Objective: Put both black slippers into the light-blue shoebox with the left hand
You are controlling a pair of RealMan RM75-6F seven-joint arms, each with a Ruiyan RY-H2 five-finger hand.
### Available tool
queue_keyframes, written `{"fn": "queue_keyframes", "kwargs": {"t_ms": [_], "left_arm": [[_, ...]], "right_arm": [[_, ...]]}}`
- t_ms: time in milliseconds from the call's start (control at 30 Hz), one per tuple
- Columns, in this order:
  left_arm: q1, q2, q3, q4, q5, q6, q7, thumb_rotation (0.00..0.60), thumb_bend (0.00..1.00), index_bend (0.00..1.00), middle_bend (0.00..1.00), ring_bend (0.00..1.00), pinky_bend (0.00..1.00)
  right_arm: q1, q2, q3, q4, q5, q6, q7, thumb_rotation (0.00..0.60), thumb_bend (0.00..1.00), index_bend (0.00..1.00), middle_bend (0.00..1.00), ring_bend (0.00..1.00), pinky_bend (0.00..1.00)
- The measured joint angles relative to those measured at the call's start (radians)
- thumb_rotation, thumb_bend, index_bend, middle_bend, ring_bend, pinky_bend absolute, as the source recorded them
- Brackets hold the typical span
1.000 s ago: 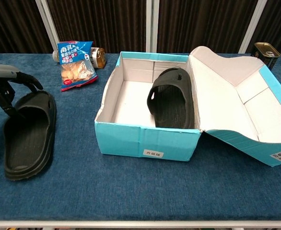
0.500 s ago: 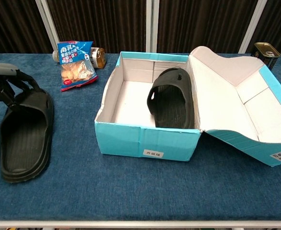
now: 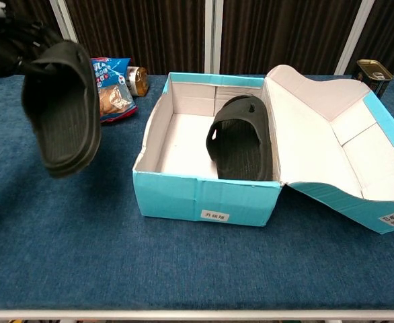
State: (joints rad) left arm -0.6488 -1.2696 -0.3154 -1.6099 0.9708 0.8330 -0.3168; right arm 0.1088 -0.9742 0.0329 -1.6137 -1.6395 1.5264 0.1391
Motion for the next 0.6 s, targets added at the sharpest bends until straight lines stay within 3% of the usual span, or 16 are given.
{"fn": "queue_keyframes", "kwargs": {"t_ms": [300, 600], "left_arm": [[-0.104, -0.135, -0.097, 0.119, 0.25, -0.076, -0.393, 0.6, 0.16, 0.48, 0.5, 0.67, 0.61], [-0.257, -0.346, -0.104, 0.344, 0.356, -0.095, -0.489, 0.6, 0.16, 0.48, 0.5, 0.66, 0.56]], "right_arm": [[-0.004, 0.012, 0.0, -0.019, 0.011, -0.004, -0.017, 0.6, 0.13, 0.0, 0.04, 0.0, 0.0], [-0.01, 0.019, 0.0, -0.031, 0.023, -0.007, -0.027, 0.6, 0.13, 0.0, 0.04, 0.0, 0.0]]}}
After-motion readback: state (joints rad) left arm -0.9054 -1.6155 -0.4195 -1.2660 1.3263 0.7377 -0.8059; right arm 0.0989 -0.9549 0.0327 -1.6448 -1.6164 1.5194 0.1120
